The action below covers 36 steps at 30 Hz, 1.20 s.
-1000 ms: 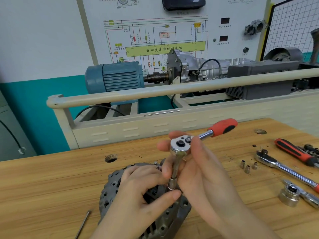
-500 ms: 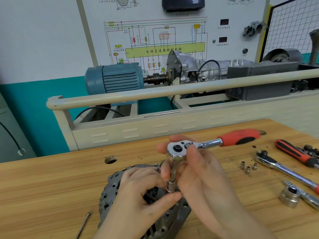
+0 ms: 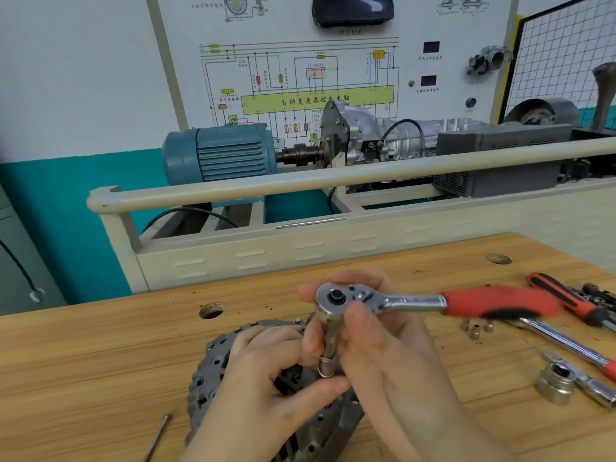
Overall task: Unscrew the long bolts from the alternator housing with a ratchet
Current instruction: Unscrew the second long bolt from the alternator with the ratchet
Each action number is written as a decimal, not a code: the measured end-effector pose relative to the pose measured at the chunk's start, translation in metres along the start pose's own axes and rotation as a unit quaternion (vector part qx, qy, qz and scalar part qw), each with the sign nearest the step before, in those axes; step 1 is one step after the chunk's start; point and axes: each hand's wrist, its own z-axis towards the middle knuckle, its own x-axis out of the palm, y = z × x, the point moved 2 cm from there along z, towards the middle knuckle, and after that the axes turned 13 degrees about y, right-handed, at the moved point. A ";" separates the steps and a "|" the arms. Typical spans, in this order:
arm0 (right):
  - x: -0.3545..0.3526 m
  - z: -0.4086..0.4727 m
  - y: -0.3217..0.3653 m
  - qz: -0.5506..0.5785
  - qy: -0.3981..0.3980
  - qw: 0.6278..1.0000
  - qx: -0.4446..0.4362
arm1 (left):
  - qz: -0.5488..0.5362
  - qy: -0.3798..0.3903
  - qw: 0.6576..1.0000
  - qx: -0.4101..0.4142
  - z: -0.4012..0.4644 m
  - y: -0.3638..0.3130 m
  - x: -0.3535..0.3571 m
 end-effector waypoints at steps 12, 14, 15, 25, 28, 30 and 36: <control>-0.003 0.003 -0.001 0.022 0.030 0.999 0.017 | -0.006 0.020 1.000 0.010 -0.002 0.003 0.001; -0.003 0.002 -0.001 0.021 0.027 0.999 0.012 | -0.016 0.007 1.000 0.009 -0.002 0.002 0.000; -0.003 0.002 0.000 0.015 0.022 1.000 0.008 | -0.015 0.002 1.000 0.011 -0.002 0.002 0.000; -0.002 0.003 -0.001 0.010 0.029 0.999 0.016 | -0.004 0.000 1.000 0.012 -0.003 0.002 0.001; -0.004 0.003 -0.001 0.025 0.027 0.999 0.026 | 0.006 0.007 1.000 0.012 -0.002 0.002 0.000; -0.006 0.004 -0.001 0.048 0.028 0.998 0.029 | 0.005 0.019 1.000 0.007 -0.002 0.003 0.001; -0.009 0.004 -0.001 0.055 0.024 0.998 0.023 | 0.020 0.034 0.999 0.005 -0.002 0.003 0.001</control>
